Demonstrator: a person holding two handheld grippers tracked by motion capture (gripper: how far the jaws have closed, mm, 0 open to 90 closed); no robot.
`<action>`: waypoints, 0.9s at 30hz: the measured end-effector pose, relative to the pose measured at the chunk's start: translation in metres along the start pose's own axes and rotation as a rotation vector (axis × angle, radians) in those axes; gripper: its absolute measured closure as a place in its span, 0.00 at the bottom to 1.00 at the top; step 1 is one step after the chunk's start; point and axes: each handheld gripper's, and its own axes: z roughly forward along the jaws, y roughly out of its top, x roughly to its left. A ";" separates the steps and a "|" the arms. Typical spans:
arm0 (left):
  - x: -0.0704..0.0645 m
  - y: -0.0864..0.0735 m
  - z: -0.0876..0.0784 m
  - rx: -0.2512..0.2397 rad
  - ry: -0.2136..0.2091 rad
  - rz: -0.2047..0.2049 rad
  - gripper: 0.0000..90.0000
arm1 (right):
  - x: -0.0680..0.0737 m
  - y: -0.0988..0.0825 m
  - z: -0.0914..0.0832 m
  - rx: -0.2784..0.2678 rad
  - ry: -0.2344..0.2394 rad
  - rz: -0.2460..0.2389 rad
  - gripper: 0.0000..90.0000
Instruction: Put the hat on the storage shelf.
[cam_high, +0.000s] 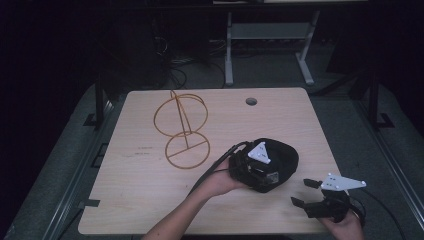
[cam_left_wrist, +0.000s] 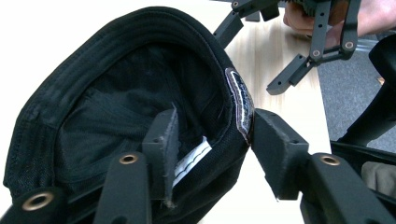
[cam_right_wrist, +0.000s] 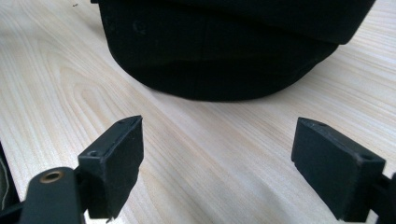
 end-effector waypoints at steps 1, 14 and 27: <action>0.000 0.000 0.000 -0.004 -0.009 -0.002 0.60 | 0.000 0.000 0.001 0.003 0.001 -0.009 0.18; 0.002 0.016 0.009 0.031 -0.091 0.009 0.86 | 0.001 -0.001 0.003 0.013 0.007 -0.008 0.18; 0.003 0.026 0.019 0.057 -0.091 0.028 0.90 | 0.003 0.000 0.002 0.007 0.005 -0.011 0.18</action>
